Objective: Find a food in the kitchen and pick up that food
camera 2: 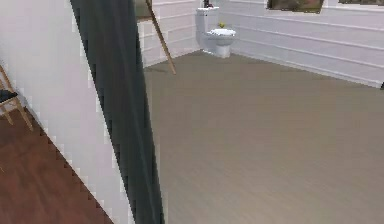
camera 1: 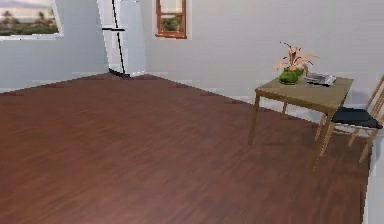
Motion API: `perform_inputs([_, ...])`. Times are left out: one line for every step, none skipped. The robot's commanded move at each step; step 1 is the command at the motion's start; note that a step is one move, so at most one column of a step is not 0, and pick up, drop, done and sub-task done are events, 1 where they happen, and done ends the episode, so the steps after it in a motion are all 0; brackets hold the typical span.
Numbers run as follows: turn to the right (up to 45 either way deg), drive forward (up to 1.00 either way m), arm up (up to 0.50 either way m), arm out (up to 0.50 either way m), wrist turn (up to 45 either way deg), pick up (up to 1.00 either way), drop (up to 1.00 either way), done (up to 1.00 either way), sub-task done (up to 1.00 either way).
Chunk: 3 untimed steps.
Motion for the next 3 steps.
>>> perform_inputs([0.0,1.0,0.0,0.0,0.0,0.0,0.0,0.0,0.0])
perform_inputs([0.0,1.0,0.0,0.0,0.0,0.0,0.0,0.0,0.0])
perform_inputs([6.0,0.0,0.0,0.0,0.0,0.0,0.0,0.0,0.0])
